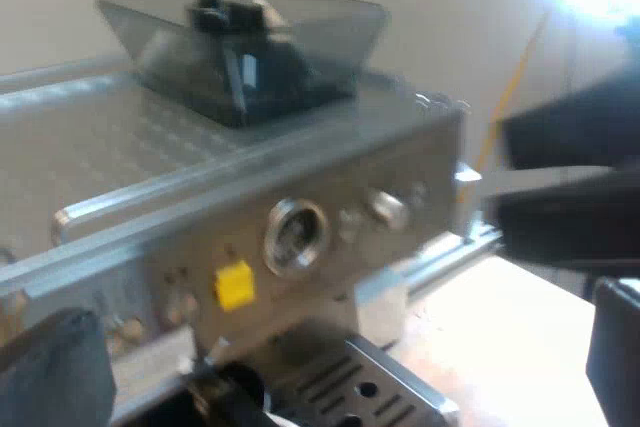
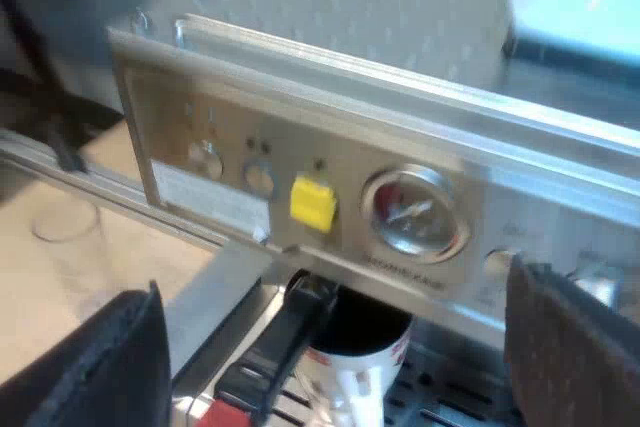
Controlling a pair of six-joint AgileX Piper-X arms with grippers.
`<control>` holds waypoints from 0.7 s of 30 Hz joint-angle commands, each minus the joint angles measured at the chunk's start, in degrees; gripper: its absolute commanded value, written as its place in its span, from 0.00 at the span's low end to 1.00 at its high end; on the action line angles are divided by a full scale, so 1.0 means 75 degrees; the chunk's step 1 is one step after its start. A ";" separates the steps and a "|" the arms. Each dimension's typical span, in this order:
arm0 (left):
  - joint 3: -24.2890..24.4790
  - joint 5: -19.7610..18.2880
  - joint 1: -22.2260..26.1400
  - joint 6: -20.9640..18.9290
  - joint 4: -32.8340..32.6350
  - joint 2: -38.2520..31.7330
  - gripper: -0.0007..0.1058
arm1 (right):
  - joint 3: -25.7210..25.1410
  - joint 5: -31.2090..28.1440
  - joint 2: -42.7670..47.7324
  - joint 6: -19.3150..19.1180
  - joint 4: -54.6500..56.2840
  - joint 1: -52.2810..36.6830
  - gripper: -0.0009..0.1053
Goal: Place mug into machine
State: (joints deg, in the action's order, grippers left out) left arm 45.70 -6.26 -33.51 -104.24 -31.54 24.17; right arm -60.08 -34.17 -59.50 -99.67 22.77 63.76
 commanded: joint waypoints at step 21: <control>0.1541 0.0515 0.3290 0.0252 -0.0674 0.1887 0.93 | -0.0645 0.3908 0.2077 -0.0592 0.3339 -0.7439 0.68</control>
State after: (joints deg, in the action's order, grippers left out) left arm 56.65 -2.51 -8.96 -102.62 -36.42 38.88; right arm -64.58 -6.00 -44.45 -102.56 47.67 8.45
